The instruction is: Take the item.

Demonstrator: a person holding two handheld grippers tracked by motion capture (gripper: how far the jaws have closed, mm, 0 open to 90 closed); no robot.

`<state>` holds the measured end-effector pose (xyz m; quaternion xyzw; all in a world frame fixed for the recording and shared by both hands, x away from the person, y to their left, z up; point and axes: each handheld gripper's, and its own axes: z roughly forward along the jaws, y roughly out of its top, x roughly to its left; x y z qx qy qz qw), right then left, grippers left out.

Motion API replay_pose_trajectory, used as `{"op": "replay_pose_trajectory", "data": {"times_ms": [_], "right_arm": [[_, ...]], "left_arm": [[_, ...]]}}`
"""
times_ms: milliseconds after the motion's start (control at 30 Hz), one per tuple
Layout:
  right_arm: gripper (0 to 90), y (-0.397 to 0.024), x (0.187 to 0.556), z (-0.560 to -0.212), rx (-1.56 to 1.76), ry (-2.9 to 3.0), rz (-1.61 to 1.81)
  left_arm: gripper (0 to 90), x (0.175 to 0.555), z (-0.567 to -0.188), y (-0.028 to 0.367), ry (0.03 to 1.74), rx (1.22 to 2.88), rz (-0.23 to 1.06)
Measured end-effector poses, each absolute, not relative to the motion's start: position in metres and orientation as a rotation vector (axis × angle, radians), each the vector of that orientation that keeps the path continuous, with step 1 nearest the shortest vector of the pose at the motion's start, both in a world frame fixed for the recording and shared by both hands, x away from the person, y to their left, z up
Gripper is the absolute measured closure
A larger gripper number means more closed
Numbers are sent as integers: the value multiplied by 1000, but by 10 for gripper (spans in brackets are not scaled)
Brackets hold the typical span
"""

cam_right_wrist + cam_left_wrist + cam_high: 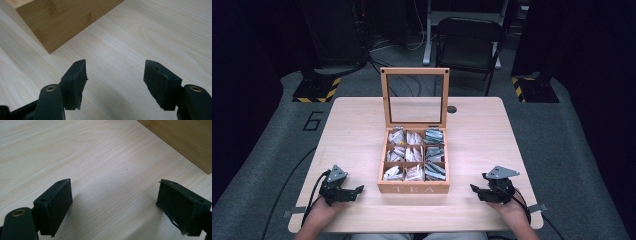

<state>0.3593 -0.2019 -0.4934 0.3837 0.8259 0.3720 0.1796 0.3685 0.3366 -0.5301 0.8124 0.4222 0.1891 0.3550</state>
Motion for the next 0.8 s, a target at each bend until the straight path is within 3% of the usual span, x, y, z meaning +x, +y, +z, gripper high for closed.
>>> {"op": "replay_pose_trajectory", "data": {"times_ms": [800], "right_arm": [[366,-188,361,-471,1040,2412,1103]], "left_arm": [[127,369,-530,337,1091,2099,489]]}}
